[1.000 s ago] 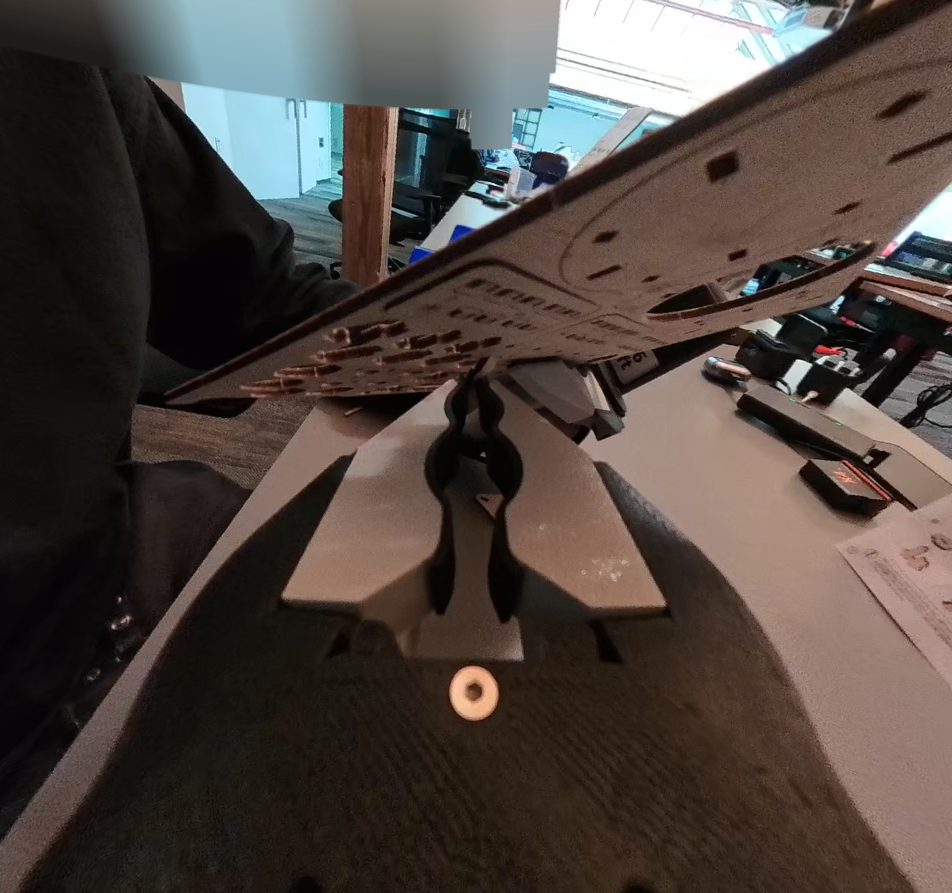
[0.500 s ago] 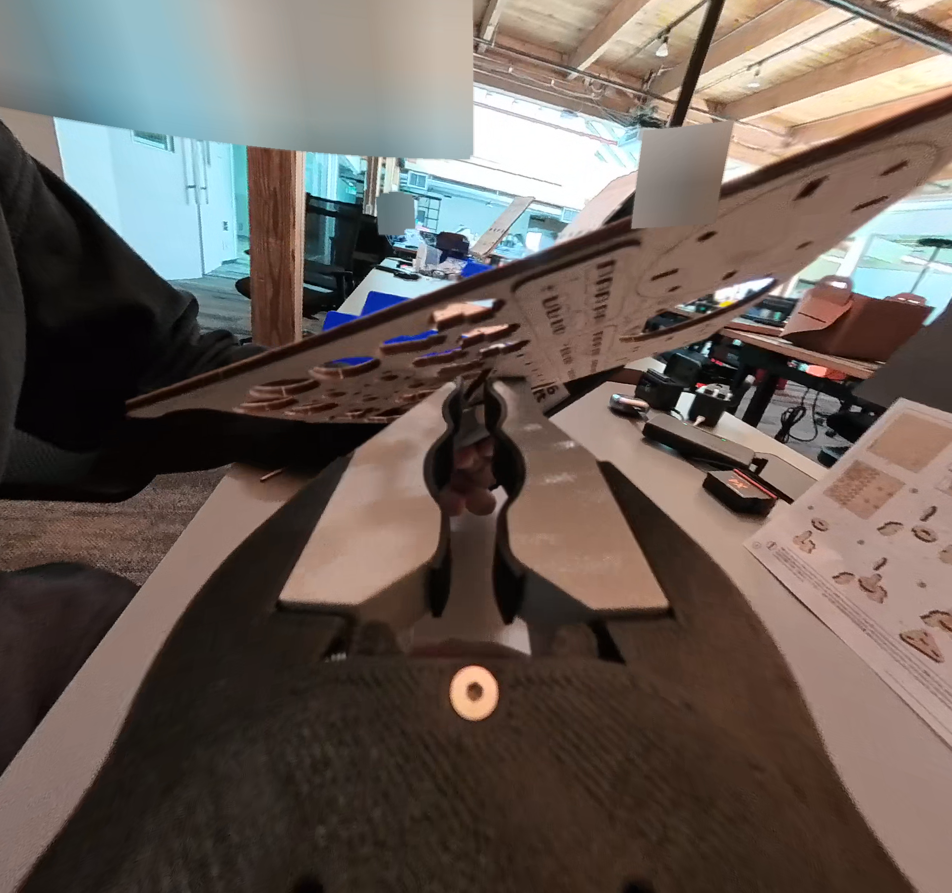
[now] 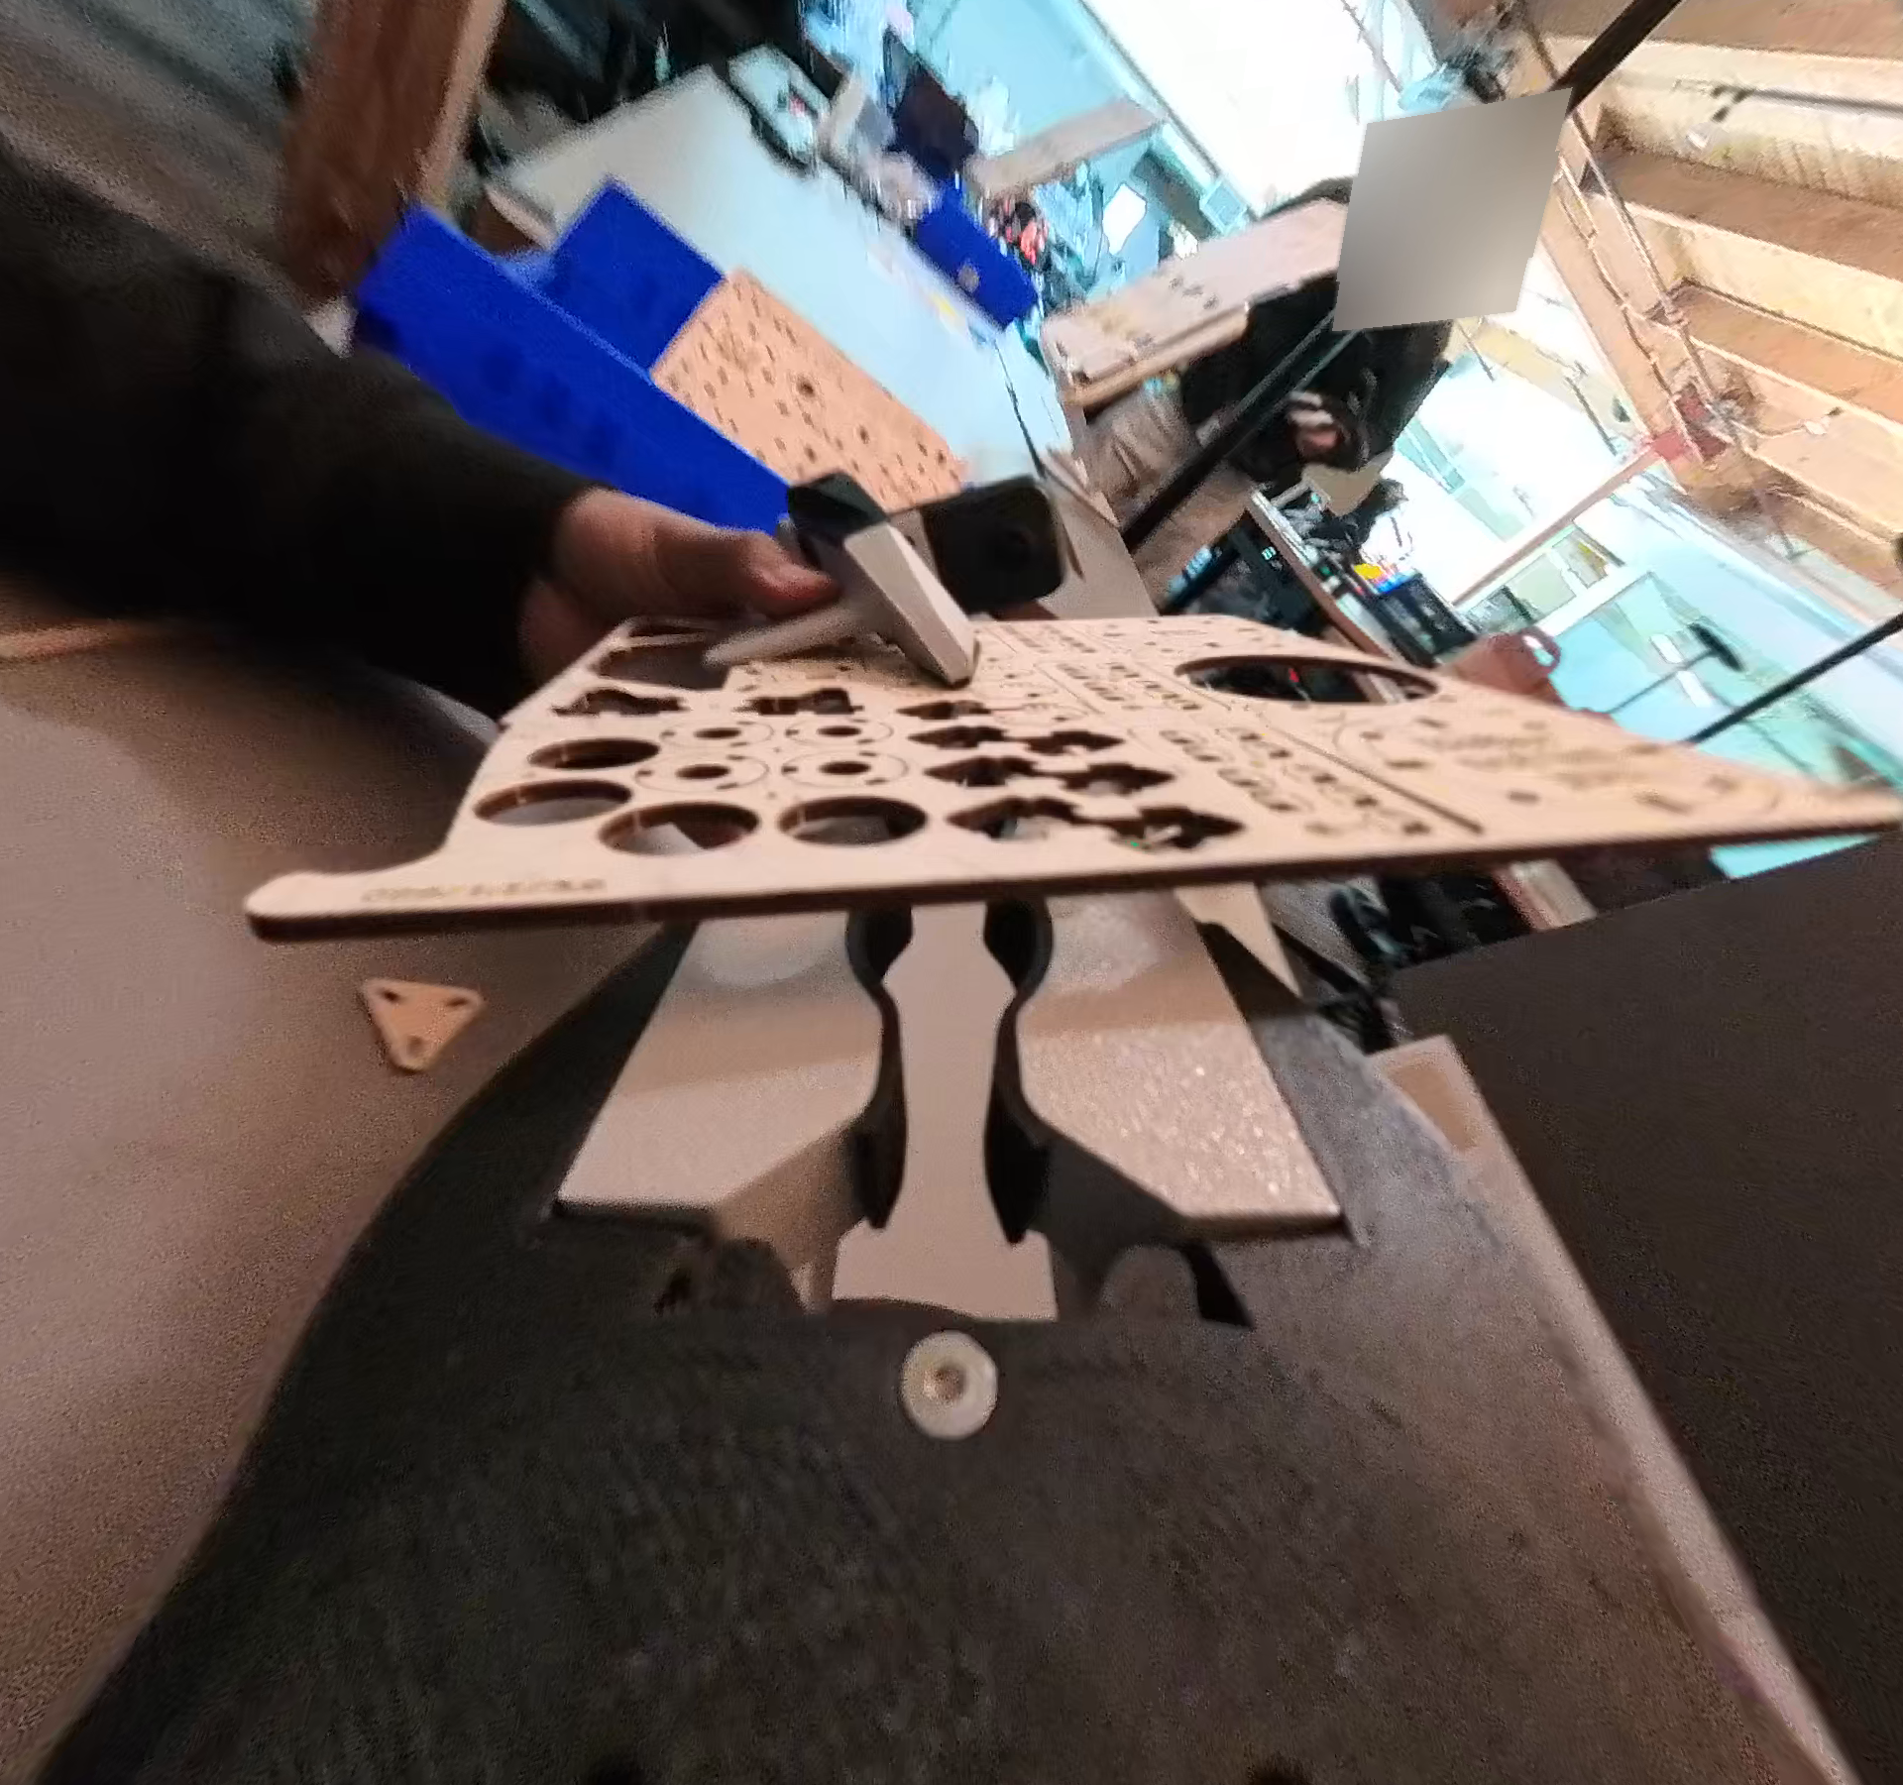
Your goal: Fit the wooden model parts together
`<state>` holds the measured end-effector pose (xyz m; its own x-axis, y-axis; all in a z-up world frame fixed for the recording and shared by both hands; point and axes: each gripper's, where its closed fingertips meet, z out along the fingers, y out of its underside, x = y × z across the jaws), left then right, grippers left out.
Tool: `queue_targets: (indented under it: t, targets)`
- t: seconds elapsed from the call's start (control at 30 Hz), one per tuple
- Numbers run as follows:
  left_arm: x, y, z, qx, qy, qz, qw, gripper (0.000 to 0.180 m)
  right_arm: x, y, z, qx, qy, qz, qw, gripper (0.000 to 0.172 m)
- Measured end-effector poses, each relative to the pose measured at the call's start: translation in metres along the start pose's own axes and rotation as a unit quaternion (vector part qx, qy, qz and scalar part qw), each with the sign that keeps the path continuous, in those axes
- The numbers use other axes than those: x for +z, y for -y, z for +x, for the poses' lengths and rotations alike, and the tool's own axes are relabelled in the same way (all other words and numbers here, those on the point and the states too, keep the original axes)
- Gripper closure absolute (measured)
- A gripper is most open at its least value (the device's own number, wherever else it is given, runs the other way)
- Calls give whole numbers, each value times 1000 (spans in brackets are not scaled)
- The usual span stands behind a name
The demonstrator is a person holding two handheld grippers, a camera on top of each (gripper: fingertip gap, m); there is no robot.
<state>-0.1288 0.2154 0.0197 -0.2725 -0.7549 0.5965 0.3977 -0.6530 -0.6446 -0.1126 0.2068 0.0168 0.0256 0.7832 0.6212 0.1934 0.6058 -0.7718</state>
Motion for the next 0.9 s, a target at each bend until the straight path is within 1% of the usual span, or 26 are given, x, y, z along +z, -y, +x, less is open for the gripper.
queue_targets:
  t: [0.03, 0.1, 0.2, 0.27, 0.33, 0.47, 0.57, 0.7, 0.83, 0.9]
  targets:
    - [-3, 1, -2, -5, 2, 0, 1000, 176, 8, -3, 4, -11, -6, -17, 1000, 166]
    - [-4, -1, -6, -7, 14, -9, 1000, 176, 15, -7, 5, -8, -16, -27, 999, 166]
    - [1, -13, -9, -22, 7, -33, 999, 176, 10, -14, 0, 33, -20, -4, 999, 166]
    - [4, -22, -10, -31, 2, -53, 998, 176, 3, -15, -7, 94, 11, 28, 995, 168]
    - [5, -30, -13, -34, 8, -76, 996, 176, -3, -17, -14, 125, 45, 47, 990, 168]
    - [6, -50, -12, -32, 9, -144, 989, 176, -9, -24, -33, 155, 112, 41, 981, 171]
    - [9, -62, -9, -44, -5, -174, 984, 176, -16, -22, -48, 158, 157, 26, 974, 171]
    - [13, -70, -9, -59, -20, -182, 981, 176, -25, -22, -61, 165, 187, 7, 968, 171]
    - [14, -69, -10, -47, -22, -171, 984, 178, -28, -26, -59, 174, 162, 21, 971, 171]
    - [14, -65, -9, -47, -25, -161, 986, 176, -32, -29, -58, 186, 154, 28, 970, 171]
